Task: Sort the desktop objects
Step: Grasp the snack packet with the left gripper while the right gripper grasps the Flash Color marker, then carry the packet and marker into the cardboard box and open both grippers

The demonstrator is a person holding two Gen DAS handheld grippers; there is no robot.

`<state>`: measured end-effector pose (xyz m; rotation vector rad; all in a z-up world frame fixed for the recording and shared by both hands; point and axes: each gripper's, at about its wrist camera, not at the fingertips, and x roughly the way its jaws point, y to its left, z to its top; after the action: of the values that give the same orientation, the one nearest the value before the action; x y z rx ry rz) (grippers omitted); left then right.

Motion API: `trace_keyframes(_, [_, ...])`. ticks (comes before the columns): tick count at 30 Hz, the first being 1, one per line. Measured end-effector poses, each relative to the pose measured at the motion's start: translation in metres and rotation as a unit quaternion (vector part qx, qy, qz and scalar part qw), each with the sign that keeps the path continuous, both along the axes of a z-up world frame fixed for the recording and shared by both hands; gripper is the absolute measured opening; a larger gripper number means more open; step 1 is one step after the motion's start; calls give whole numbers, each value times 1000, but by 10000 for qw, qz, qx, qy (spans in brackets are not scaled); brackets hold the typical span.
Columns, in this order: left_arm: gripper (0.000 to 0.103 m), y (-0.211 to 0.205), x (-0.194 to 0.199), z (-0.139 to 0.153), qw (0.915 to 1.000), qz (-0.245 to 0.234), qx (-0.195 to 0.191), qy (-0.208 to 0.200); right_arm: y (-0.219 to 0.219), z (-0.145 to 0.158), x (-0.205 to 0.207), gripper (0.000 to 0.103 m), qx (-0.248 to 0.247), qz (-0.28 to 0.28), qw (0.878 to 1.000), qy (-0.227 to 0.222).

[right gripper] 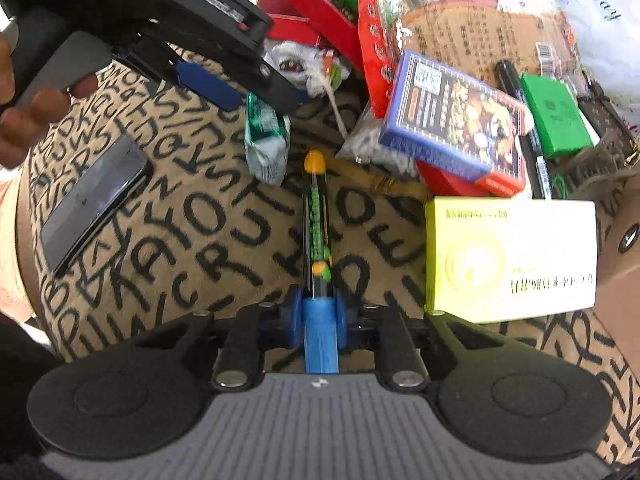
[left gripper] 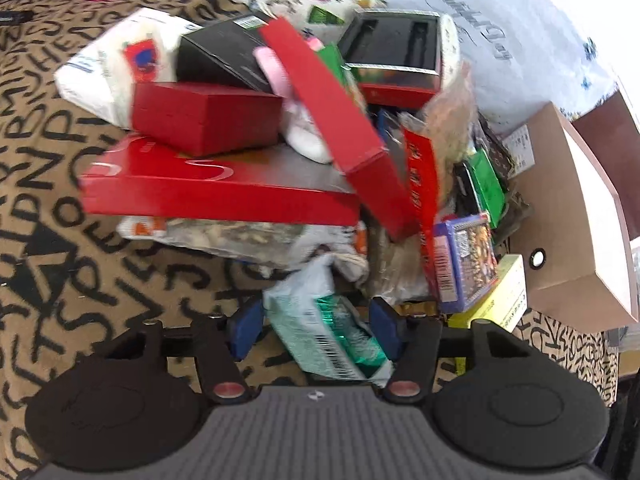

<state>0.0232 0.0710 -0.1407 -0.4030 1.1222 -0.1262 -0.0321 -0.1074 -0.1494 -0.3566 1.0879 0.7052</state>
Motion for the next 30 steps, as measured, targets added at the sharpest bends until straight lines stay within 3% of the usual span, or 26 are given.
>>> trace_keyframes(6, [55, -7, 5, -22, 9992, -64, 103, 368, 16, 1, 8, 17, -44, 65, 9999, -117])
trace_keyframes(8, [42, -1, 2, -21, 9994, -29, 57, 345, 17, -1, 9, 17, -62, 50, 9999, -92])
trace_keyframes(12, [38, 10, -2, -23, 9992, 68, 22, 392, 12, -1, 6, 17, 4, 22, 10000, -50])
trace_keyframes(14, [27, 11, -4, -22, 9992, 63, -46, 397, 11, 0, 6, 14, 25, -5, 10000, -7])
trace_keyframes(24, [25, 9, -25, 21, 9996, -171, -192, -117, -27, 33, -1, 13, 733, -298, 9969, -37])
trace_keyframes(26, [25, 6, -28, 35, 9992, -262, -204, -243, -59, 48, -3, 13, 884, -440, 9950, -136])
trace_keyframes(29, [25, -2, -34, 52, 9979, -417, -203, -462, -57, 65, -7, 13, 1109, -776, 9903, -325])
trace_keyframes(30, [25, -7, -33, 58, 9972, -475, -200, -549, -56, 58, -13, 13, 1188, -909, 9879, -409])
